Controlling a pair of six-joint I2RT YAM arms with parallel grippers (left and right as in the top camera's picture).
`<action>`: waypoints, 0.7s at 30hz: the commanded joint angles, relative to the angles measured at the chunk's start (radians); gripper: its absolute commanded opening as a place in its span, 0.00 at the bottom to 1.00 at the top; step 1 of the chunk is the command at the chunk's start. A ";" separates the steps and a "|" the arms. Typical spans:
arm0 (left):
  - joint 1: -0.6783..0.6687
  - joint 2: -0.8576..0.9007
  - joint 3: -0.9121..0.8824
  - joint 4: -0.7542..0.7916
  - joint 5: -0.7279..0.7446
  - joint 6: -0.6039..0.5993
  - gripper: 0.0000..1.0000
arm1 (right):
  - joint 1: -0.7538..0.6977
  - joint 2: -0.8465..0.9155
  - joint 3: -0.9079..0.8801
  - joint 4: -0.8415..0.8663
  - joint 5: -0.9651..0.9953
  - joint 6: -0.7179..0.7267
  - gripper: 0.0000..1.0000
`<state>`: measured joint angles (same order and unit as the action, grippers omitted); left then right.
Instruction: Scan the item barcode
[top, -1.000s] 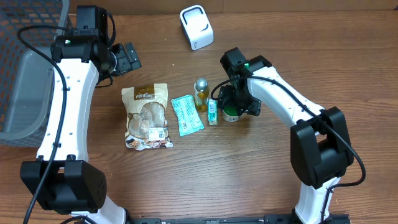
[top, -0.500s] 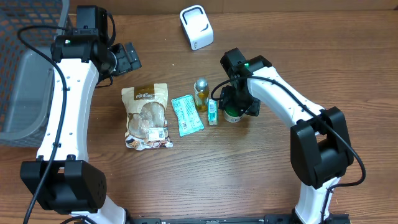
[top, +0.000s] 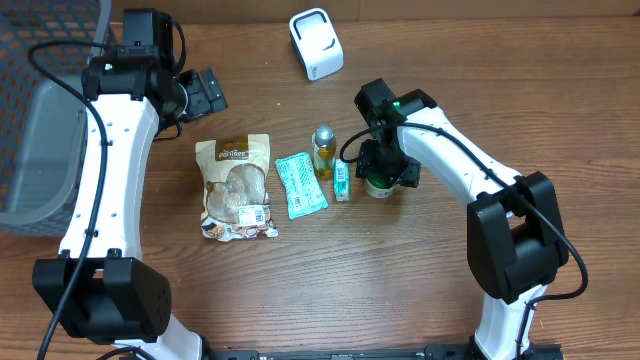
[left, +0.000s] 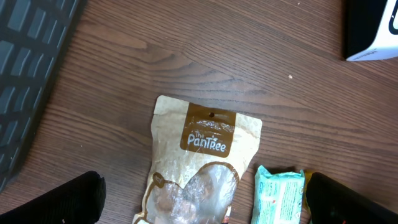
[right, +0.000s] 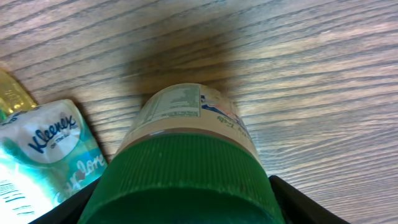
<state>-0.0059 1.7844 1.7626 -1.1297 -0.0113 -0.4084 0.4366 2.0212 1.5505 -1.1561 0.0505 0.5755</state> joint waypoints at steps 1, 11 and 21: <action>-0.001 -0.011 0.018 0.001 0.001 0.013 1.00 | 0.000 0.002 -0.002 -0.006 0.046 0.001 0.71; -0.001 -0.011 0.018 0.001 0.001 0.013 1.00 | -0.029 0.002 -0.002 -0.024 0.046 0.001 0.70; -0.001 -0.011 0.018 0.001 0.001 0.012 1.00 | -0.097 0.002 -0.002 -0.061 0.038 0.001 0.69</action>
<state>-0.0059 1.7844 1.7626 -1.1297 -0.0113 -0.4084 0.3584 2.0212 1.5505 -1.2144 0.0673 0.5758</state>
